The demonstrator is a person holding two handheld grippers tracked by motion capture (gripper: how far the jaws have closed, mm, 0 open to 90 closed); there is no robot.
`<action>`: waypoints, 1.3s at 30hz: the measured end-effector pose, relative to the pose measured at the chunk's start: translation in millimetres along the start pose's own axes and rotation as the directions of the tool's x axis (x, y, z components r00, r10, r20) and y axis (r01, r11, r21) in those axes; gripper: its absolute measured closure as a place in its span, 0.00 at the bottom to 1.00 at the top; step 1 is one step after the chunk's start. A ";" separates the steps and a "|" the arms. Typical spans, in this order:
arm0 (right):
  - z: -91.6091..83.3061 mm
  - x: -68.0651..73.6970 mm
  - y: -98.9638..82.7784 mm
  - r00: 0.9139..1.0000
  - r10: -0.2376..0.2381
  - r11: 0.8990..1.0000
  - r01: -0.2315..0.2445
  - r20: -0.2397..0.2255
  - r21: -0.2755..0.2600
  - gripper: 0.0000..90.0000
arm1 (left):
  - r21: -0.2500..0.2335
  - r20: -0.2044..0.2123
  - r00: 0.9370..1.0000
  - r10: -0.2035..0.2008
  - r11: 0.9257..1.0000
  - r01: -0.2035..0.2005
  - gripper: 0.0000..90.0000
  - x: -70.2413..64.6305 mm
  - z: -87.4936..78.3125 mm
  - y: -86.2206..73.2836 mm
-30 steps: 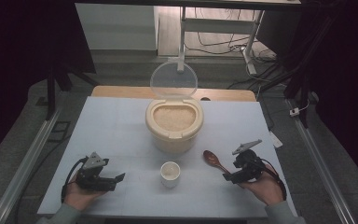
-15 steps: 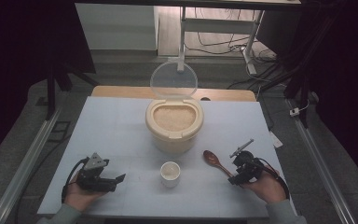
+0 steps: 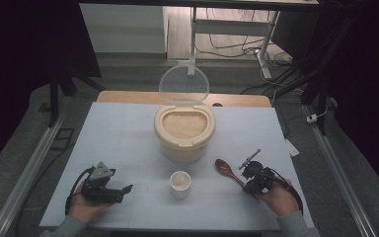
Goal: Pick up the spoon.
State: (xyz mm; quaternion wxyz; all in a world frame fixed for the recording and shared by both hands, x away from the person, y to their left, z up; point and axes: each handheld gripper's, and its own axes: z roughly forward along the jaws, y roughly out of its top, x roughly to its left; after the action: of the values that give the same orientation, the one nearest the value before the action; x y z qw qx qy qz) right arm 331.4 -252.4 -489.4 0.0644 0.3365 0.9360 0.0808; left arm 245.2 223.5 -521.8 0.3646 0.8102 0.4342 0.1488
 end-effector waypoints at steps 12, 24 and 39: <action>-1.7 -5.4 -2.8 0.998 0.038 0.999 -0.040 -0.040 -0.034 0.86 | 0.010 -0.002 1.000 0.003 1.000 -0.003 0.14 0.8 1.5 -1.0; -16.6 -8.8 -7.3 0.994 0.037 0.991 -0.049 -0.101 -0.125 0.87 | 0.014 -0.006 1.000 0.002 1.000 -0.002 0.14 1.1 2.2 -1.2; -47.9 6.4 -7.3 0.984 -0.065 0.966 0.021 -0.164 -0.257 0.86 | 0.019 -0.009 1.000 0.001 1.000 -0.001 0.14 1.8 3.2 -1.1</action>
State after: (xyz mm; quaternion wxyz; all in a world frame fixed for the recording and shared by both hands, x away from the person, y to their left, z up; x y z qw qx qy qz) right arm 313.6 -258.9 -444.3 0.0281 0.2966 0.9271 0.2272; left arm 247.4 223.9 -525.0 0.3547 0.8132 0.4370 0.1483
